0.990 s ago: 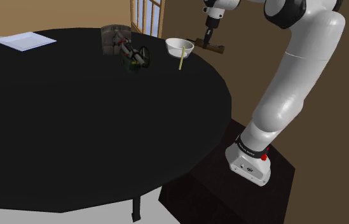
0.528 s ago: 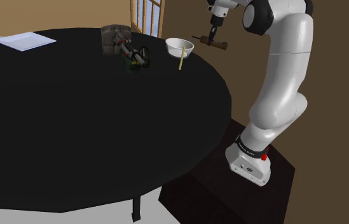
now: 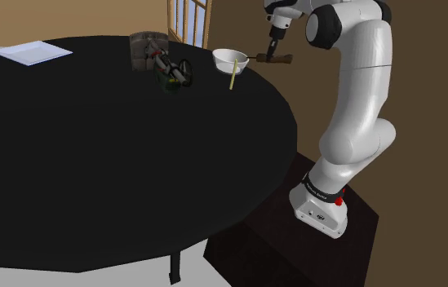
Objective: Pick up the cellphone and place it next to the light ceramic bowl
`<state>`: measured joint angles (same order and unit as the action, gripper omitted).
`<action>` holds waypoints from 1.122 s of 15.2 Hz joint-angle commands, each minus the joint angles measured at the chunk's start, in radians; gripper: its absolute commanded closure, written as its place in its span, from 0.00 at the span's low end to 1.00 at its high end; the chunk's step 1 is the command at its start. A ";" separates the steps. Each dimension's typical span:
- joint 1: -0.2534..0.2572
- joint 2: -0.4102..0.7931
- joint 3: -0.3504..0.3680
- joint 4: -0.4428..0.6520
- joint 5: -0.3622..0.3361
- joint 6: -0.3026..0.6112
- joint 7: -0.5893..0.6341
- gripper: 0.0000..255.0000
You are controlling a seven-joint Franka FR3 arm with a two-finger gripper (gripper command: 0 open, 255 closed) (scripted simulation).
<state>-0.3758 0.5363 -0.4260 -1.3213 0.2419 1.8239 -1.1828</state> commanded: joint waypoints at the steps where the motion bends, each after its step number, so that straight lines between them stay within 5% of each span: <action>1: 0.000 0.004 -0.001 -0.023 0.001 0.027 -0.004 1.00; 17: 0.005 0.059 0.016 -0.156 0.031 0.210 -0.028 1.00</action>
<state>-0.3718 0.5894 -0.4108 -1.4546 0.2723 2.0145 -1.2081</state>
